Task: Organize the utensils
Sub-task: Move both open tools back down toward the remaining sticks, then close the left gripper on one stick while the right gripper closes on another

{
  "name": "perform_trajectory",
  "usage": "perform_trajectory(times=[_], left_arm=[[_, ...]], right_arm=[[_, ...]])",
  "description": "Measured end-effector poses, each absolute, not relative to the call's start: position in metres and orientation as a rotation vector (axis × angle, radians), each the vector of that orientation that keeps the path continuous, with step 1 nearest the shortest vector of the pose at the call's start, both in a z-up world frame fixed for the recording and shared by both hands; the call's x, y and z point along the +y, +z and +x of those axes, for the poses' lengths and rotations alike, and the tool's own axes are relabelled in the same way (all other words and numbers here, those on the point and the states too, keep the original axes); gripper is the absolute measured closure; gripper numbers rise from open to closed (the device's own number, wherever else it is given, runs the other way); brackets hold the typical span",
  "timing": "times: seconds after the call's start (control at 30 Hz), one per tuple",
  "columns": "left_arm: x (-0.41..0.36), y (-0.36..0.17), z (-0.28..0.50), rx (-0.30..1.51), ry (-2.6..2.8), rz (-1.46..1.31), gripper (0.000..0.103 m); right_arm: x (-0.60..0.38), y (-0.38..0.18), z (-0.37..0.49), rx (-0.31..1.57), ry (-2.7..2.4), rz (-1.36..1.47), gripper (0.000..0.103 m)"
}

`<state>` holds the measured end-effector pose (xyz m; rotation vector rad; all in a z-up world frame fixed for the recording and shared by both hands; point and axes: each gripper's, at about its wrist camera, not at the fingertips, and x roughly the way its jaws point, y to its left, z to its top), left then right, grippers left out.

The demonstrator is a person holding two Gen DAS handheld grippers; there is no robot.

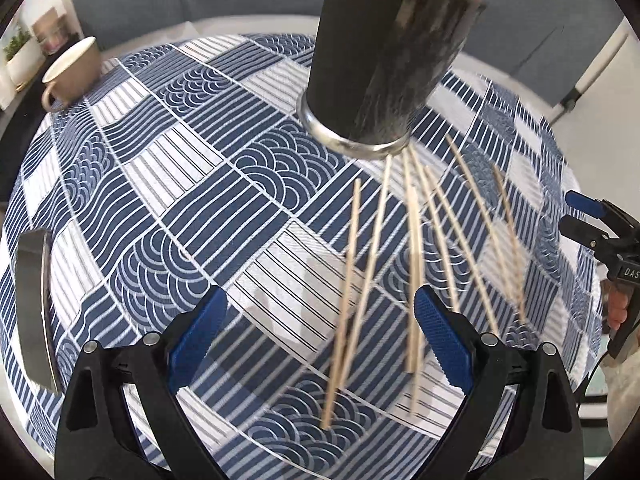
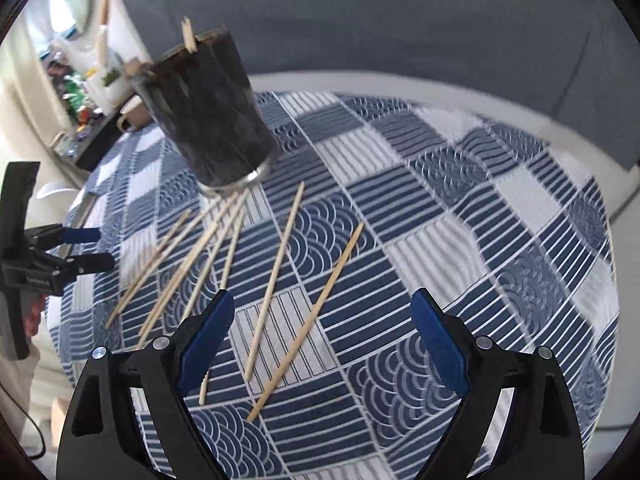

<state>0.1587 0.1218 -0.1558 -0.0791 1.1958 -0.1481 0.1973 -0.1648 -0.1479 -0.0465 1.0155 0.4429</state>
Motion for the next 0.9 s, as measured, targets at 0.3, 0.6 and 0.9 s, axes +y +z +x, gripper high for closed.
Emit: perform_trajectory(times=[0.3,0.6,0.9], left_arm=[[0.127,-0.186,0.188,1.262,-0.192,-0.02,0.01],[0.119,-0.199,0.202,1.258,-0.182,0.125,0.007],[0.119,-0.202,0.205,1.247,-0.156,0.136,0.004]], right_arm=[[-0.153,-0.188,0.206,1.133,0.282,-0.032,0.018],[-0.147,-0.2,0.213,1.176,0.207,-0.043,0.018],[-0.147,-0.208,0.223,1.192,0.126,-0.04,0.013]])
